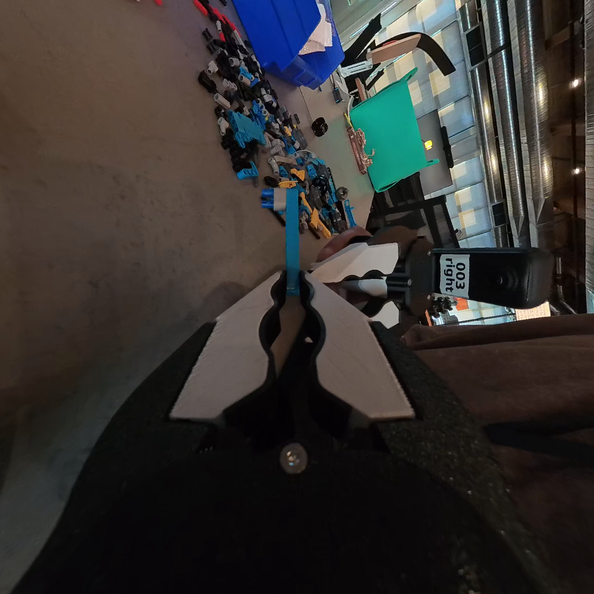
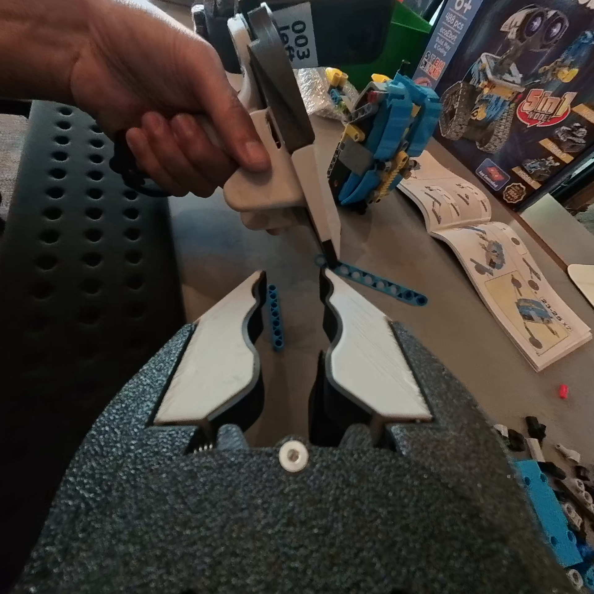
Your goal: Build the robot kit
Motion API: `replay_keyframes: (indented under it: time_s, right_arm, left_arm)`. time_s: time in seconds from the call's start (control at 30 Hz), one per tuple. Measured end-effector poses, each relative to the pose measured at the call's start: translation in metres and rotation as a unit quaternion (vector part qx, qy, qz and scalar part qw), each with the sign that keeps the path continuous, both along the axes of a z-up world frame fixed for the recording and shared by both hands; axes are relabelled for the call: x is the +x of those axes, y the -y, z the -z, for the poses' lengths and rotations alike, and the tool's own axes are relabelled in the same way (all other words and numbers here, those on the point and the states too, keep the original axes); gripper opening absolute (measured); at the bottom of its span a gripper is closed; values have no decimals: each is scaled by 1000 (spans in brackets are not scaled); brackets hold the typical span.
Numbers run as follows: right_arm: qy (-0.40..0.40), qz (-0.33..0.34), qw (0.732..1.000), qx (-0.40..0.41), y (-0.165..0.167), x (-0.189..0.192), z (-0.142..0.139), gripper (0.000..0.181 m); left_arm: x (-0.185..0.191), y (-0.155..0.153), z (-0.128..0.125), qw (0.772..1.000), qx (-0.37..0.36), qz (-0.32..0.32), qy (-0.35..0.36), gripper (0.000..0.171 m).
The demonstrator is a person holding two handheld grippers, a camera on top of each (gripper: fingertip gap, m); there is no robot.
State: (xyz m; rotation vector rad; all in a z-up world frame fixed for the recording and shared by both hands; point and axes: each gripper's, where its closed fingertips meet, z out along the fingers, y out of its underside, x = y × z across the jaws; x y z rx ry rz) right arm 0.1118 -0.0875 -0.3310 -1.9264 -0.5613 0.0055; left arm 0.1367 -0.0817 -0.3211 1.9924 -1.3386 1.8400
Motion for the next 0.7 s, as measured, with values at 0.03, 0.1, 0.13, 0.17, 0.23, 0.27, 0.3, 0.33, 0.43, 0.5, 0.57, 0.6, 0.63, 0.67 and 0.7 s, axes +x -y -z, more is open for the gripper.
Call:
replay_keyframes:
  time_s: [0.03,0.1,0.13,0.17,0.23,0.27,0.3,0.33,0.43,0.5,0.57,0.6,0.63,0.67,0.7]
  right_arm:
    - [1,0,1000,0,0,0,0,33]
    - [-3,-3,1000,-5,0,-1,2,33]
    - [-4,-4,1000,-6,0,-1,2,32]
    - [-3,-4,1000,-7,0,-1,3,32]
    - [-7,-4,1000,-9,1,0,3,31]
    - [-10,-2,1000,-6,1,1,1,30]
    - [-14,7,1000,3,2,5,-4,27]
    - [-25,19,999,18,2,11,-11,23]
    - [-116,77,989,41,0,41,-31,23]
    - [-234,97,967,31,-4,58,-38,38]
    - [-373,35,927,-19,-5,51,-40,39]
    - [-430,11,901,-59,-5,47,-38,43]
    - [-471,-22,877,-92,-4,41,-37,49]
    - [-497,-40,860,-114,-4,37,-36,49]
    - [-503,-43,854,-126,-5,36,-33,48]
  left_arm:
    - [0,0,0,1000,2,0,0,7]
    - [-1,0,2,1000,9,1,-2,7]
    - [-2,0,3,1000,15,2,-1,6]
    - [-3,0,4,1000,27,3,0,7]
    - [-5,-2,9,997,82,9,1,7]
    - [-7,-6,13,992,129,10,2,7]
    - [-9,-11,16,982,187,10,6,7]
    - [-11,-17,17,967,253,12,18,7]
    - [-20,-16,3,895,431,56,101,7]
    - [-26,-5,-13,830,519,94,179,7]
    - [-30,-5,-20,774,586,117,211,7]
    - [-31,-7,-22,752,610,125,216,7]
    - [-32,-10,-24,735,629,128,220,7]
    - [-33,-12,-27,721,642,132,224,7]
    - [-35,-13,-27,713,650,139,226,7]
